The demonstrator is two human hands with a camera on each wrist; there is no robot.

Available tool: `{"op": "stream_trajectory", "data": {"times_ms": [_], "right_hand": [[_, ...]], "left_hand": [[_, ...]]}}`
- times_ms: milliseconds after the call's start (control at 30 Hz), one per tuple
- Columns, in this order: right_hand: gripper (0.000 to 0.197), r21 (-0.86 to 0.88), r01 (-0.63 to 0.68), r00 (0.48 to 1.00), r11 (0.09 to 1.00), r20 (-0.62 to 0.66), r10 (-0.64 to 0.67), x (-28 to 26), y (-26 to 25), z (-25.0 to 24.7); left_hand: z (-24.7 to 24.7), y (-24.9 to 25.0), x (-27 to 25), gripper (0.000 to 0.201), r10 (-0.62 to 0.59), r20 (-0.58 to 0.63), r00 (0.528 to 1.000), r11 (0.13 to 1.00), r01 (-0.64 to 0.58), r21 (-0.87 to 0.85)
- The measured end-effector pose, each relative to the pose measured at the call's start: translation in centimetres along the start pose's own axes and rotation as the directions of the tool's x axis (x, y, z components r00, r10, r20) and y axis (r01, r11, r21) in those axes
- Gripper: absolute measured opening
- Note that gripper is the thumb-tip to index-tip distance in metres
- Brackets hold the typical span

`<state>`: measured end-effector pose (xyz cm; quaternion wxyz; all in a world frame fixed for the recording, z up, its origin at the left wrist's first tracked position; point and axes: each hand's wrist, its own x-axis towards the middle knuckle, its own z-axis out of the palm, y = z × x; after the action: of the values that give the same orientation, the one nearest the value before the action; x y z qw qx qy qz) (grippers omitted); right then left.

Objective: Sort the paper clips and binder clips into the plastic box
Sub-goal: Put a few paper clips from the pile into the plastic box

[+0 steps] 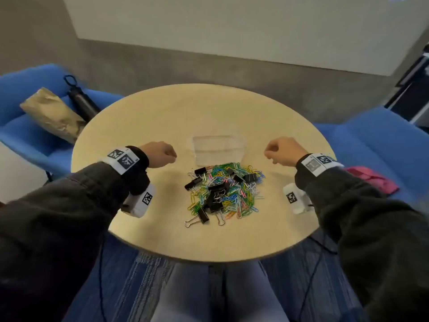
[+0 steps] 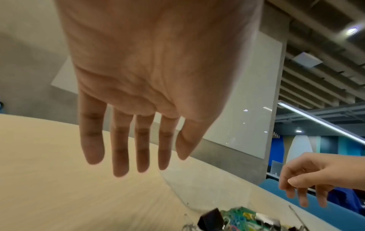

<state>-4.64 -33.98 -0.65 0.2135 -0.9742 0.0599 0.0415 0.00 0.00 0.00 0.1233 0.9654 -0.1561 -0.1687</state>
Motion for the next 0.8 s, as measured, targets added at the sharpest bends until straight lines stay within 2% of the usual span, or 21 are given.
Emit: {"op": "stream_trajectory", "data": {"times_ms": [67,133,200,267,433,533,633,800], "right_hand": [[0.025,-0.085,-0.024,1.000,0.996,0.017,0.025,0.5,0.3,0.5],[0.034,-0.192,-0.041,0.987,0.981,0.145,0.070,0.7,0.3,1.1],[0.041,-0.281,0.007,0.962,0.960,0.264,0.071,1.6,0.2,1.5],[0.043,-0.308,0.064,0.951,0.949,0.306,0.035,2.8,-0.2,1.8],[0.046,-0.386,0.143,0.939,0.911,0.343,-0.002,5.3,-0.6,2.8],[0.042,-0.430,0.166,0.949,0.887,0.315,-0.025,5.7,-0.9,3.1],[0.032,-0.448,0.177,0.954,0.876,0.296,-0.041,6.1,-1.2,3.3],[0.033,-0.467,0.184,0.957,0.865,0.288,-0.048,5.8,-0.8,3.3]], "left_hand": [[0.8,0.2,0.6,0.039,-0.021,0.003,1.000,0.999,0.021,0.043],[1.8,0.3,1.3,0.041,-0.022,0.034,0.999,0.998,0.020,0.057],[2.3,0.2,2.4,0.045,-0.009,0.063,0.998,0.997,0.004,0.083],[2.7,0.1,3.4,0.048,-0.006,0.088,0.996,0.993,-0.005,0.116],[3.2,-0.1,4.4,0.052,0.022,0.199,0.980,0.975,-0.065,0.212],[3.2,-0.4,4.5,0.052,0.024,0.221,0.975,0.956,-0.087,0.281],[3.4,-0.5,4.4,0.049,0.046,0.207,0.977,0.929,-0.118,0.350],[3.9,0.5,3.6,0.052,0.029,0.179,0.983,0.906,-0.102,0.412]]}}
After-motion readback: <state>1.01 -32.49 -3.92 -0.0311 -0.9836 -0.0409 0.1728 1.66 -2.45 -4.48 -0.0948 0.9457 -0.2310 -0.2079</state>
